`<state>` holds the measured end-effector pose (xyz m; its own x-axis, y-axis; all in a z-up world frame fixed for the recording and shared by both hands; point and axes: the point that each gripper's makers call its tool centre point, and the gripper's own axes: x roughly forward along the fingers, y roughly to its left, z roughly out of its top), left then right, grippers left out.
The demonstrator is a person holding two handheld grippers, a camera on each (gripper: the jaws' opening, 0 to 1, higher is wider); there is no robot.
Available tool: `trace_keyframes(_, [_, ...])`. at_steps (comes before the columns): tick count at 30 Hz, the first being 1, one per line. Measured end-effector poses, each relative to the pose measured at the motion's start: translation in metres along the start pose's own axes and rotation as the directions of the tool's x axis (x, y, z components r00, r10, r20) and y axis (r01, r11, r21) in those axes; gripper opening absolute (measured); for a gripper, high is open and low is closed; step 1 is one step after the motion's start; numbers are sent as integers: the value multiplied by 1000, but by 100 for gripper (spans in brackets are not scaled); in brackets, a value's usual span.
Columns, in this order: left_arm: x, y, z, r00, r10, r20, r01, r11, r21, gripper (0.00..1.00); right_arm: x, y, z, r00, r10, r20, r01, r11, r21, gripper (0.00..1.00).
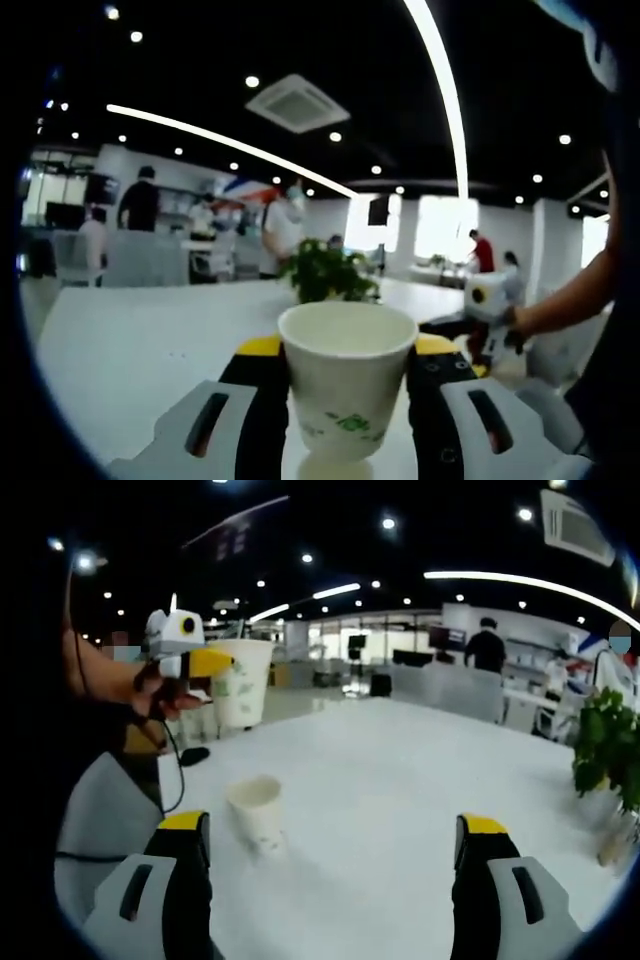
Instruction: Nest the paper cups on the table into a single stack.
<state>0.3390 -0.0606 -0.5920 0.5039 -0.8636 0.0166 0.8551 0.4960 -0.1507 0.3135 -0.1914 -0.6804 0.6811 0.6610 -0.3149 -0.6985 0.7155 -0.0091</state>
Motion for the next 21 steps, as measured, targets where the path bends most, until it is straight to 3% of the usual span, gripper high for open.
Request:
trace_keyframes(12, [4, 0, -10, 999, 21, 25, -21, 1000, -3, 43, -4, -1, -4, 1000, -12, -1, 12, 1000, 15, 100])
trace_keyframes(21, [3, 7, -35, 999, 40, 14, -40, 999, 7, 43, -5, 1, -9, 1000, -10, -8, 10, 1000, 29, 100])
